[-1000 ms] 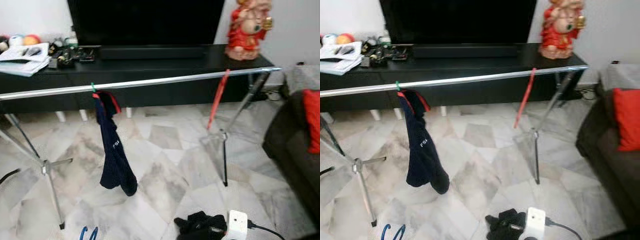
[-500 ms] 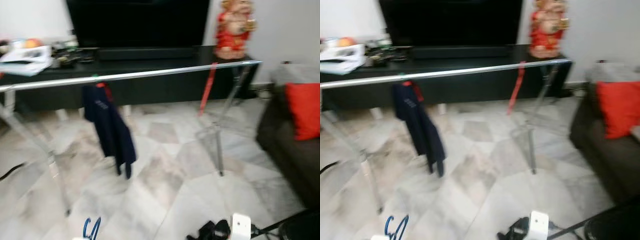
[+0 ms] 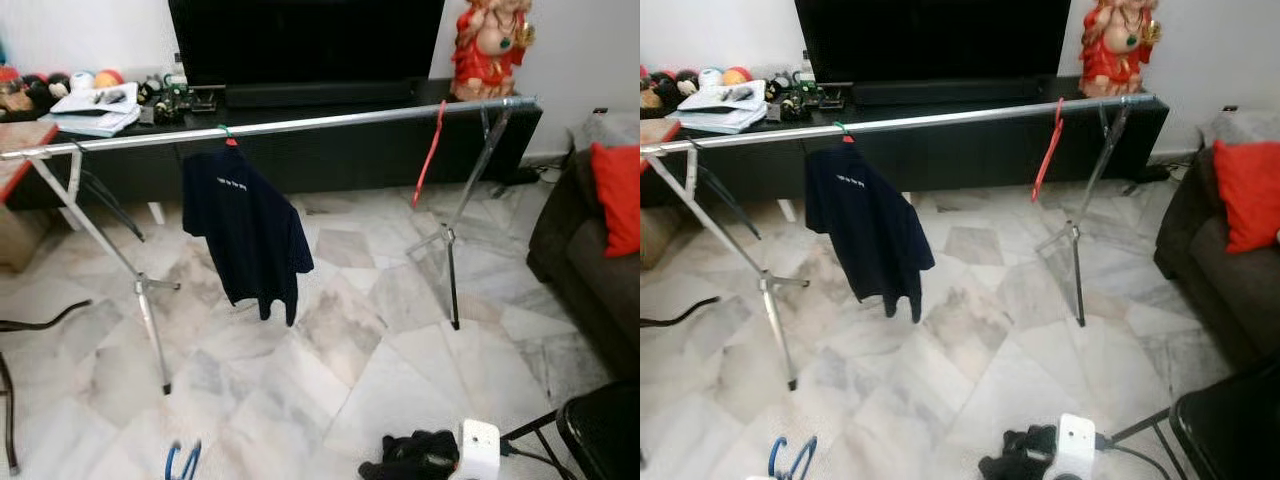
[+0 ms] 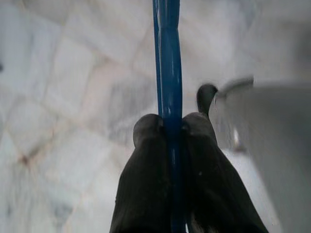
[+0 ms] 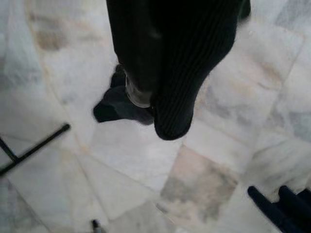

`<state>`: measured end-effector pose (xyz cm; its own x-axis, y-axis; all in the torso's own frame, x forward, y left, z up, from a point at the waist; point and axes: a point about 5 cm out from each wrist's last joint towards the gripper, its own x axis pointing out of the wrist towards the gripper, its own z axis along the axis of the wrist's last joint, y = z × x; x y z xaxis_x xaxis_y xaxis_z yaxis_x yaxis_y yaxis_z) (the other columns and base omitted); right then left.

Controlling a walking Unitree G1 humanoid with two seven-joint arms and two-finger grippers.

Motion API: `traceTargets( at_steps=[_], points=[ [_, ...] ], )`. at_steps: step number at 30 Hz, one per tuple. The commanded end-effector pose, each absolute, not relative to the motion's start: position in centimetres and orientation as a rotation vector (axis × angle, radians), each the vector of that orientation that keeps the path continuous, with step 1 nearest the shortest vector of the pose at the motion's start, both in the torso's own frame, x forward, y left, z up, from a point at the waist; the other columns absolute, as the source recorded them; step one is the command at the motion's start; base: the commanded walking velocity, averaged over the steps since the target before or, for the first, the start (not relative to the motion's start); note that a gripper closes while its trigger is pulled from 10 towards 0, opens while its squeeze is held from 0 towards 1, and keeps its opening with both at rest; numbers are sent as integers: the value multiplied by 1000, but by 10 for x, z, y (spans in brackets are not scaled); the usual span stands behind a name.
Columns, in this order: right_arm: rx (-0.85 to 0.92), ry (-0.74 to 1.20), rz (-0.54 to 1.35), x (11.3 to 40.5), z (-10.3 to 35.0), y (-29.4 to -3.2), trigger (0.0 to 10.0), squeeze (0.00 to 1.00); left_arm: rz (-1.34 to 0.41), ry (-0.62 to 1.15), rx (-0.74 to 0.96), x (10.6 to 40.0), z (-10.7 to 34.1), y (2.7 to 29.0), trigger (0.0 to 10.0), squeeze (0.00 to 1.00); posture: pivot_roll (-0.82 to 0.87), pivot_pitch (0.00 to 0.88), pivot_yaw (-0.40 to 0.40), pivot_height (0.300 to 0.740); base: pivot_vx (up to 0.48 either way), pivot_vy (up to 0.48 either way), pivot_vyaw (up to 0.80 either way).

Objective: Hang hanger

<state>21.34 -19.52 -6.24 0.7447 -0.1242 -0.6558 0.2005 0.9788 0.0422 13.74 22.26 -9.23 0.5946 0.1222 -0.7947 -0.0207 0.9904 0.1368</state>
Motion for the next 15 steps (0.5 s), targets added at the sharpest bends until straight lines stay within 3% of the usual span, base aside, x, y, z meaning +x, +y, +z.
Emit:
traceTargets(
  at_steps=[1,7,15],
  points=[
    [109,701,-174,216,-61,-194,10000,0,91,930,132,140,-90,228,10000,0,-24,68,0,740,-262,0,0],
    [86,687,-157,220,-58,-194,10000,0,90,926,132,141,-90,227,10000,0,-24,65,1,740,0,0,0],
    [76,659,-141,228,-53,-191,10000,0,93,921,137,143,-90,226,10000,0,-20,67,-1,740,0,0,789]
  ],
)
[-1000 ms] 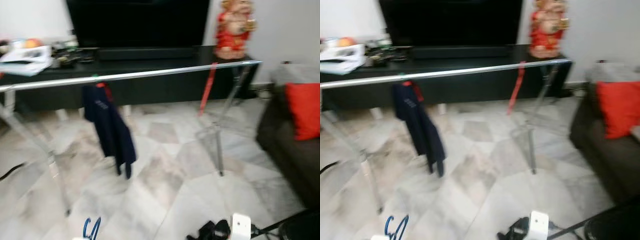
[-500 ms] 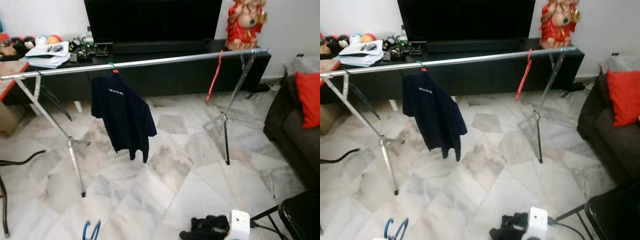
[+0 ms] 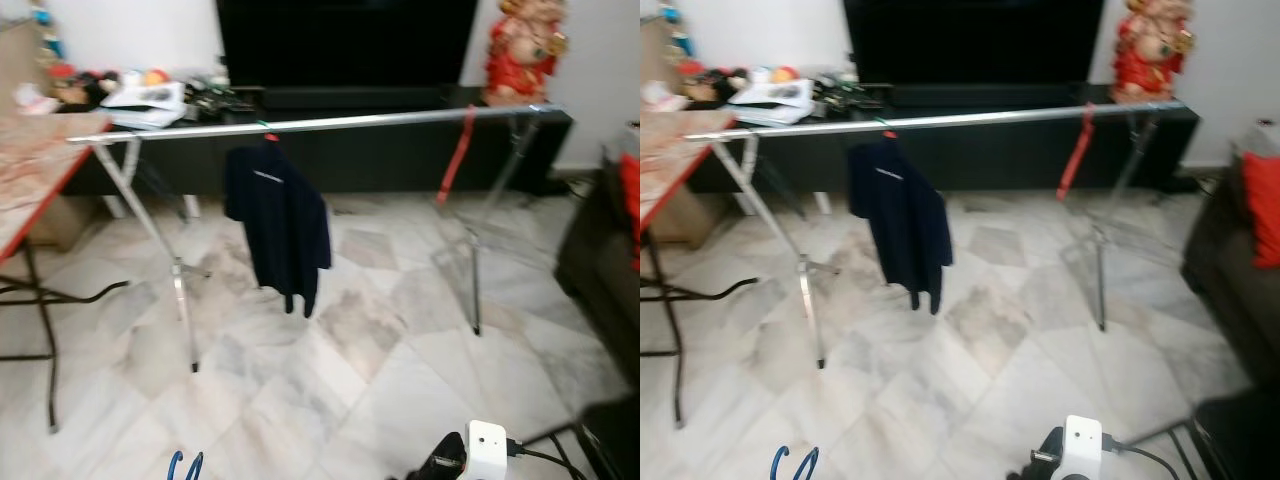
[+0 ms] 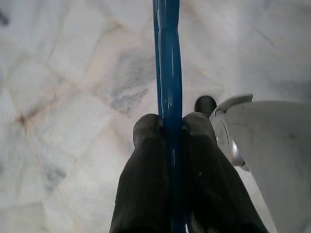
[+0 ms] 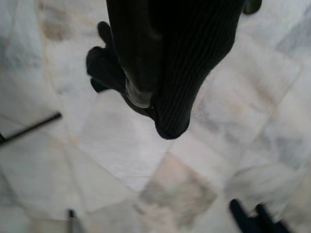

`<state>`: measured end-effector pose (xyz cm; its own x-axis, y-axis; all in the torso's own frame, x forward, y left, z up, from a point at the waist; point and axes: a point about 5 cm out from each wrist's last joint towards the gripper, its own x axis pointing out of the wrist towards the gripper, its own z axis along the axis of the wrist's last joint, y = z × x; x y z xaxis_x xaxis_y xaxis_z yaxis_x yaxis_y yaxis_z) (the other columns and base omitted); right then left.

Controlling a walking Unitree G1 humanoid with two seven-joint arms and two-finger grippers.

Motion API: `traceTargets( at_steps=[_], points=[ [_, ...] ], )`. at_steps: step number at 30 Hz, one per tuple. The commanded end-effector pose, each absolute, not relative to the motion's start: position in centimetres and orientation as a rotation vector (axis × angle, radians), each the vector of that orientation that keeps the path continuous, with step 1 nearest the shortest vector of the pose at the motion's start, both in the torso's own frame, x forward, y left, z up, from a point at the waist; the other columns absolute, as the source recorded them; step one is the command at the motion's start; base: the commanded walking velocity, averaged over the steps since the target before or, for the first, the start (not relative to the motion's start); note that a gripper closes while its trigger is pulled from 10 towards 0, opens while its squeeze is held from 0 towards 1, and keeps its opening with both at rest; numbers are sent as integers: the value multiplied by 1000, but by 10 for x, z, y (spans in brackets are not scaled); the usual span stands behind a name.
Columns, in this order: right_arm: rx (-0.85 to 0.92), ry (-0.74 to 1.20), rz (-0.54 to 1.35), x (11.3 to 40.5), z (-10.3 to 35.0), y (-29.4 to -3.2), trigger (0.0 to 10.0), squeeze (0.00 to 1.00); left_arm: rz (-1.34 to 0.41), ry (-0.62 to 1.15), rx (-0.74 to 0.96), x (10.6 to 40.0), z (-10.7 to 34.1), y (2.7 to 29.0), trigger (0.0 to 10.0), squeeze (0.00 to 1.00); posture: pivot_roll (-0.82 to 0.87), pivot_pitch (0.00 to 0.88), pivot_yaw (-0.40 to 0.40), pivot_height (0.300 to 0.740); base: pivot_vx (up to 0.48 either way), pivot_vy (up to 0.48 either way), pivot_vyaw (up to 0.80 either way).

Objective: Hang hanger

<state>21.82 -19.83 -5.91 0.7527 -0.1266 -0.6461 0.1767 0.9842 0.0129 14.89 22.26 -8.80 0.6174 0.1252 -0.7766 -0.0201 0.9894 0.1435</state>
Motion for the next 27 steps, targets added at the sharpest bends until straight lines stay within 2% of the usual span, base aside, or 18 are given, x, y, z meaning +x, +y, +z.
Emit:
traceTargets(
  at_steps=[1,5,10,12,15,17,22,23,24,27],
  points=[
    [75,658,-138,228,-53,-191,10000,0,93,921,138,143,-90,226,10000,0,-20,67,-1,740,0,0,800],
    [75,639,-133,236,-48,-189,10000,0,92,884,146,150,-86,229,10000,0,-19,68,-1,740,0,0,155],
    [36,567,-73,259,-31,-187,10000,0,65,728,162,186,-63,239,10000,0,-20,69,-3,740,0,0,0],
    [5,514,-40,277,-16,-184,10000,0,-89,619,223,216,-43,235,10000,0,-14,68,-5,740,0,0,0],
    [-25,473,-11,291,-4,-181,10000,0,-264,555,286,235,-27,226,10000,0,-12,67,-4,740,0,0,0],
    [-34,470,-7,294,-2,-181,10000,0,-295,545,301,238,-24,225,10000,0,-12,67,-4,740,0,0,0],
    [-190,479,83,310,11,-167,10000,0,-712,569,378,251,-6,197,10000,0,-15,70,-6,740,0,0,0],
    [-220,487,108,314,14,-162,10000,0,-846,599,426,251,-1,189,10000,0,-12,69,-8,740,0,0,0],
    [-220,487,108,314,14,-162,10000,0,-846,599,426,251,-1,189,10000,0,-12,69,-8,740,0,0,0],
    [-227,485,114,320,19,-159,10000,0,-1007,654,454,250,6,180,10000,0,-11,69,-9,740,0,0,0]
  ],
)
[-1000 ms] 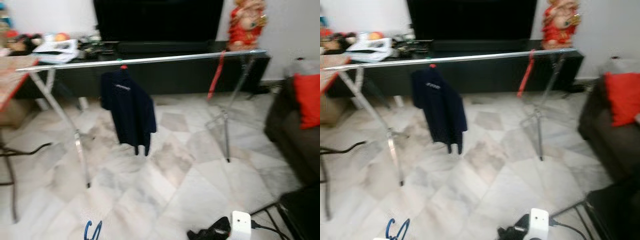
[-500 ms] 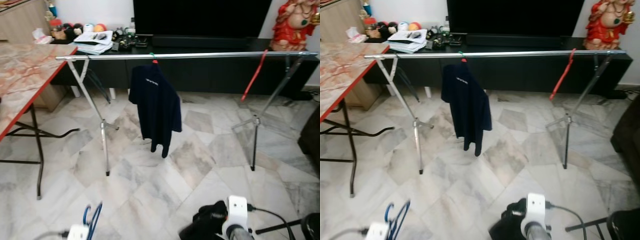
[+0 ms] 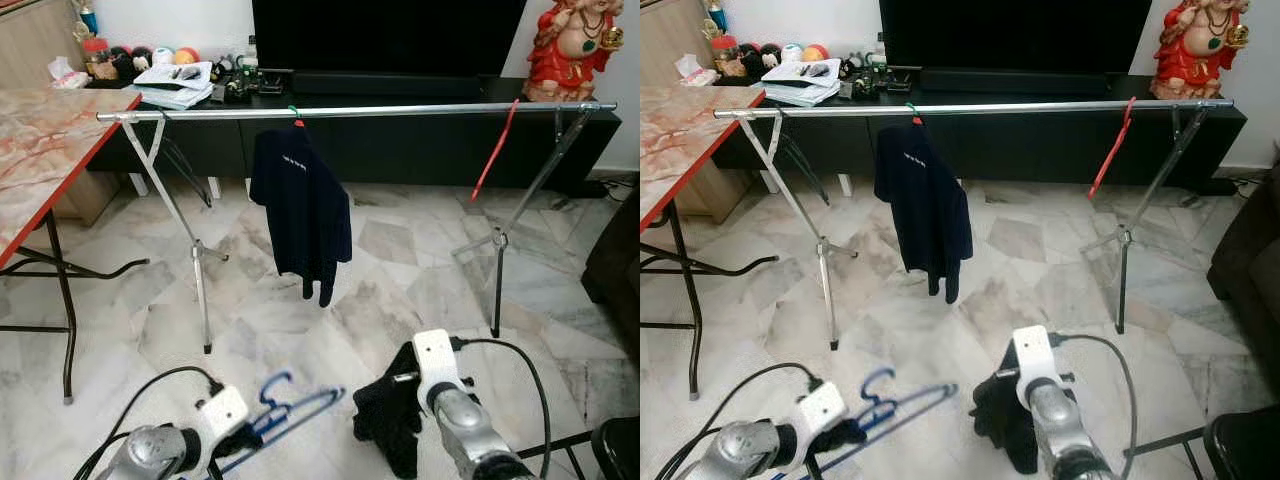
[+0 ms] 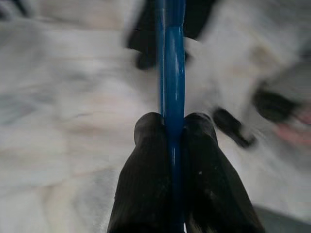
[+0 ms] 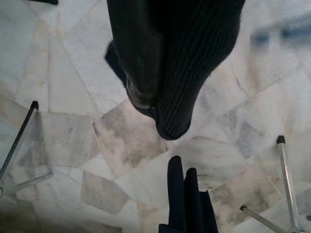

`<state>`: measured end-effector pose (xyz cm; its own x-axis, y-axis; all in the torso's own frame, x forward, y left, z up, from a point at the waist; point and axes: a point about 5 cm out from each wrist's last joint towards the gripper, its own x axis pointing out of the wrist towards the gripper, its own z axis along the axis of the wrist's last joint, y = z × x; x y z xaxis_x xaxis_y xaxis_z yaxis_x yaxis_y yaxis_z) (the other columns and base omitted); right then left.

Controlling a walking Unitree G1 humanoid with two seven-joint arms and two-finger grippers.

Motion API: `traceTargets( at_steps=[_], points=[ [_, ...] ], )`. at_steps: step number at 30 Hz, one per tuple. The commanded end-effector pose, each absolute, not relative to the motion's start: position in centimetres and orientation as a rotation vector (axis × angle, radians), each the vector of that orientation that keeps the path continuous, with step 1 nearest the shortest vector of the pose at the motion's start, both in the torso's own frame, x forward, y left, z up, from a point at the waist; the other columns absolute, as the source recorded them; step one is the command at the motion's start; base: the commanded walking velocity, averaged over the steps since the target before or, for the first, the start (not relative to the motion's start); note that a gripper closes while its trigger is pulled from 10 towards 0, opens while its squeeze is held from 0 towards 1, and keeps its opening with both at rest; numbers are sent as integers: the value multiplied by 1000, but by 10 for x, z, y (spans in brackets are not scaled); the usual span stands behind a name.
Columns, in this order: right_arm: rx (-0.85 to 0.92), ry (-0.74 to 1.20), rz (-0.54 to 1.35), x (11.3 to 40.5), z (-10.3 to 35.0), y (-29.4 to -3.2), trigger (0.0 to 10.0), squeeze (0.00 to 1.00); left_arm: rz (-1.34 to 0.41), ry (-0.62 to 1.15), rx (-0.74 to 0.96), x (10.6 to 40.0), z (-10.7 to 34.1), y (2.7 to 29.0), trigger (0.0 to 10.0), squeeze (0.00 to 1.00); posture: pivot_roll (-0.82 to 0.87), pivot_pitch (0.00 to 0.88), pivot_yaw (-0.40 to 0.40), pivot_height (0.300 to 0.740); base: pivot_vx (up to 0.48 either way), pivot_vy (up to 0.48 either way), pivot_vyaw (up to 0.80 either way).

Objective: Hang hanger

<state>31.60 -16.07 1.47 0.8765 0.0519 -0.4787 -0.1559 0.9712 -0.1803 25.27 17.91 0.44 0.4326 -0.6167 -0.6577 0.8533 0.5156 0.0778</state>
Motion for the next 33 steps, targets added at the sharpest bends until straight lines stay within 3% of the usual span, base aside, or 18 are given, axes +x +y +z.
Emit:
traceTargets(
  at_steps=[1,11,20,33],
  points=[
    [-231,484,113,322,21,-159,10000,0,-1031,656,451,251,9,177,10000,0,-11,69,-9,740,0,0,0],
    [-243,468,133,333,33,-155,10000,0,-1192,626,324,264,37,146,10000,0,-16,66,-7,740,0,0,0],
    [-253,529,143,320,17,-155,10000,0,-1118,563,243,272,45,132,10000,0,-11,66,-10,740,0,0,0],
    [-240,547,132,316,12,-159,10000,0,-925,498,255,281,41,136,10000,0,-12,63,-9,740,0,0,0]
  ],
)
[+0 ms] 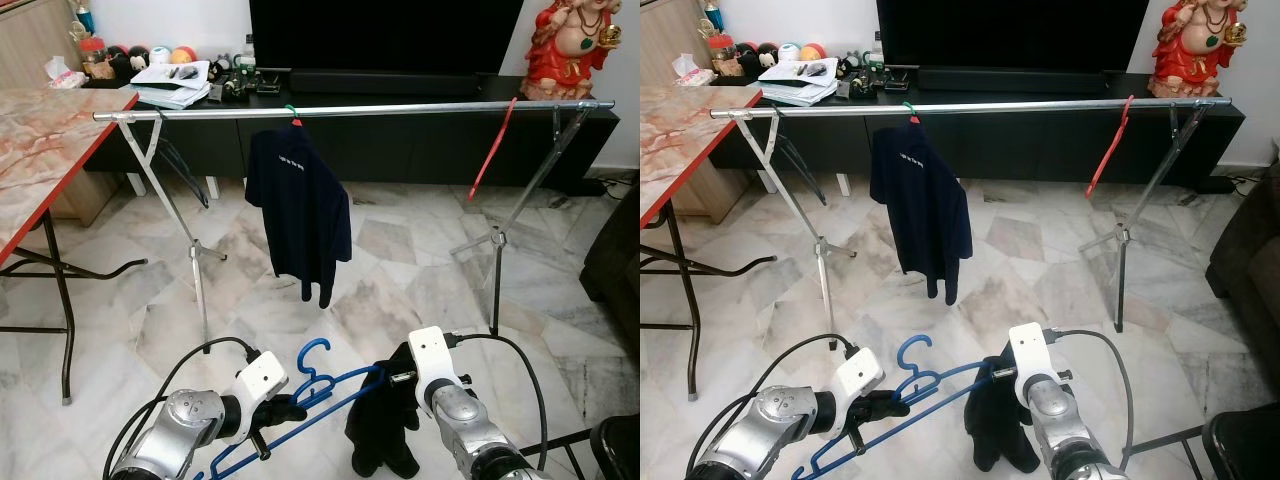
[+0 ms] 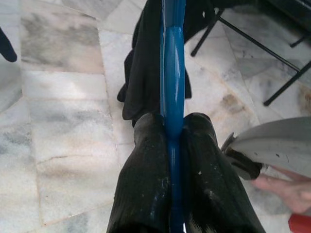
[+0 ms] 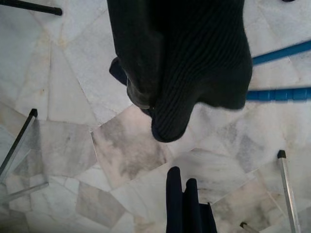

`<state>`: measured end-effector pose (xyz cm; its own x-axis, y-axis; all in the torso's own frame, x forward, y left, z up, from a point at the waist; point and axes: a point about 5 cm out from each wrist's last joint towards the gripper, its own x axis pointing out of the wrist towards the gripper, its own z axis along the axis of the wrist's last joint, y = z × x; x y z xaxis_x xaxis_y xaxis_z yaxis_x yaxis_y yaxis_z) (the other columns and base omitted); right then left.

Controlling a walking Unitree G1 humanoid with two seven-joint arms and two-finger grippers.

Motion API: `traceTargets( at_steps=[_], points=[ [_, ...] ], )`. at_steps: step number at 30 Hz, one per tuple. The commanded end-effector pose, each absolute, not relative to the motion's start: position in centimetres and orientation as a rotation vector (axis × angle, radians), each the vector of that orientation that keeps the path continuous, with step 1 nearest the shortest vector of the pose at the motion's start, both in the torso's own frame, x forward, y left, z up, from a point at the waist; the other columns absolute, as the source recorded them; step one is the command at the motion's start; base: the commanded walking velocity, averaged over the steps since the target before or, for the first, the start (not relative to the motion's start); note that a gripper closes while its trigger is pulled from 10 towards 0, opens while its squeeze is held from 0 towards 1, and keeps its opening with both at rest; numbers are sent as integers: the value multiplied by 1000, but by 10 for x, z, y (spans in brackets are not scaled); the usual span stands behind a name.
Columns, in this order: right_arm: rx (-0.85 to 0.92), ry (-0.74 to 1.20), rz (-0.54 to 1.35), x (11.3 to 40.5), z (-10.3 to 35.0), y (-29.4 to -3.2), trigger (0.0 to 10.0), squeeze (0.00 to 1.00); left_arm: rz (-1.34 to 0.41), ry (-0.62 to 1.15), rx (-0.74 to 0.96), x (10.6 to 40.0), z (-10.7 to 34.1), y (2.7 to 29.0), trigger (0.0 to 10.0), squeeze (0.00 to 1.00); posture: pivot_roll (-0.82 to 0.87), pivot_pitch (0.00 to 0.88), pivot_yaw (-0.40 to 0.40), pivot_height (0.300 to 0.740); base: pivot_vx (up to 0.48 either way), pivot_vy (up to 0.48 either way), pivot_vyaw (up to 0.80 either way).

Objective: Hang hanger

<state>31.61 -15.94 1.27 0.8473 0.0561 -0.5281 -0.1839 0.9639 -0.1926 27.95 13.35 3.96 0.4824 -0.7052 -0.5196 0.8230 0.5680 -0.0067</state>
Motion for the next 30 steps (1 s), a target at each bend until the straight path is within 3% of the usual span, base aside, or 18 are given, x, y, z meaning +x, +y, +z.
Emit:
traceTargets(
  at_steps=[1,10,30],
  points=[
    [-239,548,133,315,12,-159,10000,0,-927,497,253,281,41,136,10000,0,-12,63,-9,740,0,0,0],
    [-286,456,321,328,30,-144,10000,0,-964,462,140,282,47,127,10000,0,-17,61,-7,740,0,0,0],
    [-478,380,517,331,44,-150,10000,0,-1024,480,75,274,50,129,10000,0,-17,66,-9,740,0,0,0]
  ],
)
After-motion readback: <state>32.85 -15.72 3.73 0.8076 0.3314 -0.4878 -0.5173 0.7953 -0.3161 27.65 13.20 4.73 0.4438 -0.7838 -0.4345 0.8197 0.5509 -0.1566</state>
